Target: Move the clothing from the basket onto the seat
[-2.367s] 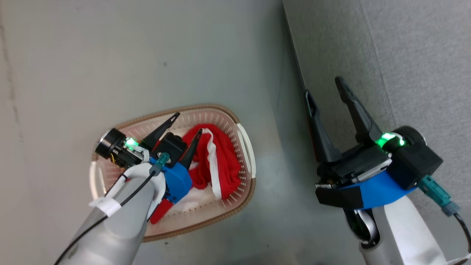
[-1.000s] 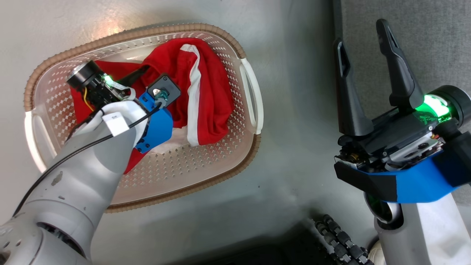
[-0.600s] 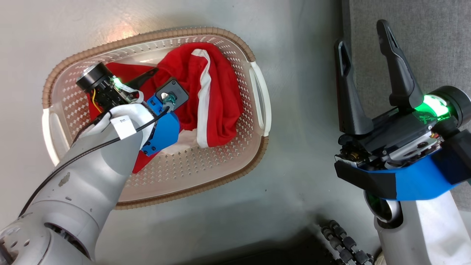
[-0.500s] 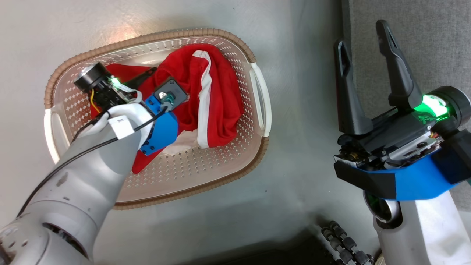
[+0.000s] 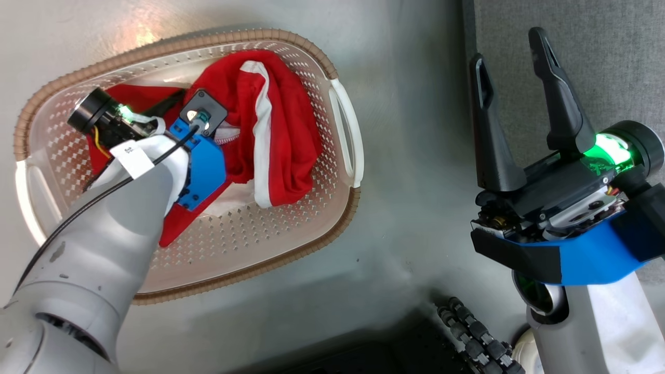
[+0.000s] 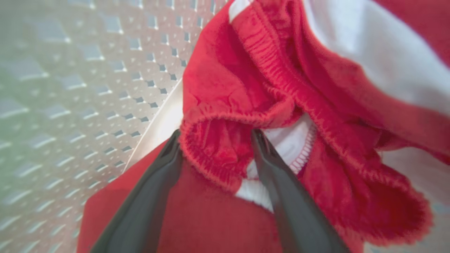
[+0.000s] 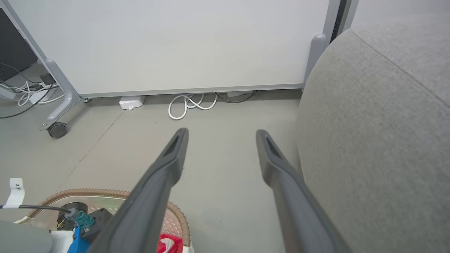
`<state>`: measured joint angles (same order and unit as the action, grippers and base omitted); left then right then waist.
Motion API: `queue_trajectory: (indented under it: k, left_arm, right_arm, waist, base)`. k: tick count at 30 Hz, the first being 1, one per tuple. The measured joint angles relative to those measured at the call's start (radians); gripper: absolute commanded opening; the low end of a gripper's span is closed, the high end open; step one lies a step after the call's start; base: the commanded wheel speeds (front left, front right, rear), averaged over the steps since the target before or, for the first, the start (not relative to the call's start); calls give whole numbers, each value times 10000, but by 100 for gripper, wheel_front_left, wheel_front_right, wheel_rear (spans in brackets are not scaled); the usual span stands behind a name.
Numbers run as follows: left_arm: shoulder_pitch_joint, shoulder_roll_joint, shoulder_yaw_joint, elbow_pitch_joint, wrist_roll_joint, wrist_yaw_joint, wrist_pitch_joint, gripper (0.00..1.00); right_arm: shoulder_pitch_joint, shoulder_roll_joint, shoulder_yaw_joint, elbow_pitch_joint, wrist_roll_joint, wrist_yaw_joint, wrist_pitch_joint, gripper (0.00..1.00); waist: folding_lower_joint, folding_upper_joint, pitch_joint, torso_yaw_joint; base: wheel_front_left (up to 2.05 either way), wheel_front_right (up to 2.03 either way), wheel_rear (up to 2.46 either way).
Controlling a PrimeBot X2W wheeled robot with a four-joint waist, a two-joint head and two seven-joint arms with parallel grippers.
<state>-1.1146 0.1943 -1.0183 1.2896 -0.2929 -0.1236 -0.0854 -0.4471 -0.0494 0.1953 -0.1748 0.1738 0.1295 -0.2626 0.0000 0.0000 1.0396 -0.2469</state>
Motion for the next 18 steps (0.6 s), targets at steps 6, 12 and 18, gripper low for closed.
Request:
queue_trajectory:
  k: [6,12,18]
  left_arm:
    - [-183,-184,-105,-4,-169,-8,17,58]
    - [-210,-345,-353,-6,-163,-23,-75,0]
    - [-207,-499,-405,0,-359,-59,-656,0]
  right_arm:
    - [15,0,10,10,-56,0,0,100]
    - [4,0,35,10,-82,0,0,100]
    - [-6,0,17,82,-125,0,0,100]
  waist:
    - [-1,0,100,58]
    - [0,0,114,147]
    - [0,0,-5,280]
  base:
    - [0,0,0]
    - [0,0,0]
    - [0,0,0]
